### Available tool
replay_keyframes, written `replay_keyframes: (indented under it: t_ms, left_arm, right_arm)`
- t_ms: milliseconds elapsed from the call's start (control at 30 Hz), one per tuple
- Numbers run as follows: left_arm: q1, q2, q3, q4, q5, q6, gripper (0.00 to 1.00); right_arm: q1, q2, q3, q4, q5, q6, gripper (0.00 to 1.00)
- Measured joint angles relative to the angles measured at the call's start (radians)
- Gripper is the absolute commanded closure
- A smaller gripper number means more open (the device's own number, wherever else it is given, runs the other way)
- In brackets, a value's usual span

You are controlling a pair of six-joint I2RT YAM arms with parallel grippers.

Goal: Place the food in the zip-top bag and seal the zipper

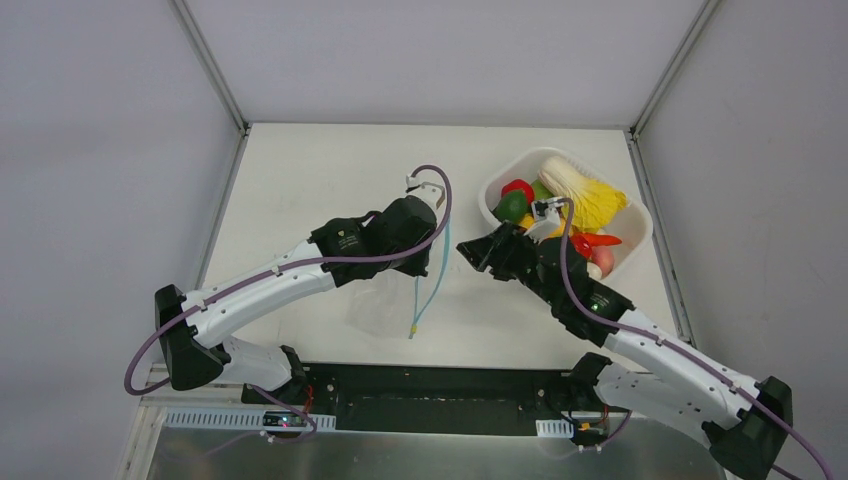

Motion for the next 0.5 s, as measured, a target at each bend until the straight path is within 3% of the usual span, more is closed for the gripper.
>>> replay_keyframes:
  t_ms: [133,400,500]
  left_arm:
    - [0.000,0.000,0.000,0.000,0.016,0.002,1.00]
    - [-0.006,0.000,0.000,0.000,0.034,0.008,1.00]
    - [-0.006,0.000,0.000,0.000,0.038,0.019,1.00]
  right_arm:
    - [-0.009,0.002,0.004,0.024,-0.032,0.008,0.44]
    - [-0.009,0.210,0.019,0.029,-0.158,0.050,0.60]
    - [-0.009,0.220,0.019,0.040,-0.185,0.059,0.80]
